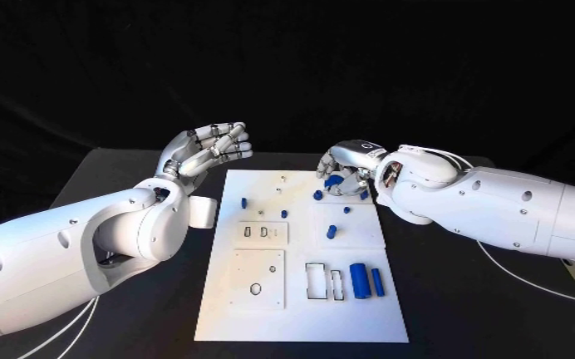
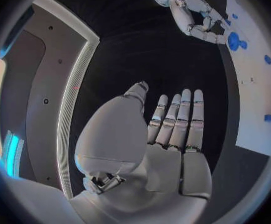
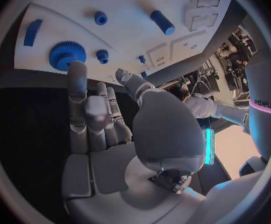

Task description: Assemble the parts on the task board

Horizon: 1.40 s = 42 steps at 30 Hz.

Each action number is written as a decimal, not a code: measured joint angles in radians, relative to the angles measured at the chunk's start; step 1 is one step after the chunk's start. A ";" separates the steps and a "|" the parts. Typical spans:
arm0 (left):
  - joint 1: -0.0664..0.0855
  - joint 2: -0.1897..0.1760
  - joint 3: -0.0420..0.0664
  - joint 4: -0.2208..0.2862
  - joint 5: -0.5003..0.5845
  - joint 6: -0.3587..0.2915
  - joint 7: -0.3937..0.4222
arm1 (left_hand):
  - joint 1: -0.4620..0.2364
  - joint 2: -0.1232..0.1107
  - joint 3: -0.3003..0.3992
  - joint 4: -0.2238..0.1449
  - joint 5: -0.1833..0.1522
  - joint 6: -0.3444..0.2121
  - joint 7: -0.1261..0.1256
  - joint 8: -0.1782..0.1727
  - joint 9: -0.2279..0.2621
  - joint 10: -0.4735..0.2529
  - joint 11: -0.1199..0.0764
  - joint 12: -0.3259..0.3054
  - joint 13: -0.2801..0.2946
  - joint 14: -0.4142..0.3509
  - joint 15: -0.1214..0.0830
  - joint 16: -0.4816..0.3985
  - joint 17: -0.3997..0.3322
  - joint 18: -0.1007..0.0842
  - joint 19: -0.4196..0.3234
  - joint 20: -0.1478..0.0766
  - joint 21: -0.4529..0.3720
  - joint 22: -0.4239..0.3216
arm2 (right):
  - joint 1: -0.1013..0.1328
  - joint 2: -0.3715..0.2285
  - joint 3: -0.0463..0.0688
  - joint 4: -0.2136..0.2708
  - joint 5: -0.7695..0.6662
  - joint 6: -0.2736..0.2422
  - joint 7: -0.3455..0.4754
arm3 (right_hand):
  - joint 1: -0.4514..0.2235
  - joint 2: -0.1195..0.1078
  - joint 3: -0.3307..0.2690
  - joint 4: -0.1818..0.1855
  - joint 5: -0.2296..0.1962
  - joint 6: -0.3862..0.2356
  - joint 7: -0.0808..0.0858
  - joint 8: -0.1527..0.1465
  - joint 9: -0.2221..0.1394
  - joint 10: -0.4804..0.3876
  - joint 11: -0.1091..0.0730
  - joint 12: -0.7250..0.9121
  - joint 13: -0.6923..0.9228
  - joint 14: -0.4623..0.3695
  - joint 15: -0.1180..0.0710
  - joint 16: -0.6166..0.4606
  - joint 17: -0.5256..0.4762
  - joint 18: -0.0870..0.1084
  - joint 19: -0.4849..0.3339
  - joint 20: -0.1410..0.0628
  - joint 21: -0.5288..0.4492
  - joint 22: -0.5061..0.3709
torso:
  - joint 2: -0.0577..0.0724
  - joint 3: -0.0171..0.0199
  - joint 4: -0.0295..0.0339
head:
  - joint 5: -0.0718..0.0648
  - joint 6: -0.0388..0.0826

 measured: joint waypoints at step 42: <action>0.017 -0.014 0.001 0.021 -0.008 0.022 -0.024 | -0.010 -0.010 -0.014 0.008 0.004 -0.015 0.000 0.000 0.000 -0.018 0.011 -0.006 -0.001 0.004 -0.003 -0.008 0.001 0.000 0.008 0.001 0.004 -0.009 | -0.029 0.067 0.000 -0.079 -0.076 0.051 -0.050 | 0.002 0.000 0.090 0.051 0.014 0.034 -0.009 -0.009 0.059 0.016 -0.005 0.007 0.020 0.004 -0.004 0.270 0.261 -0.037 0.031 0.014 0.401 0.486 | 0.039 -0.0060 0.0111 | 0.002 -0.001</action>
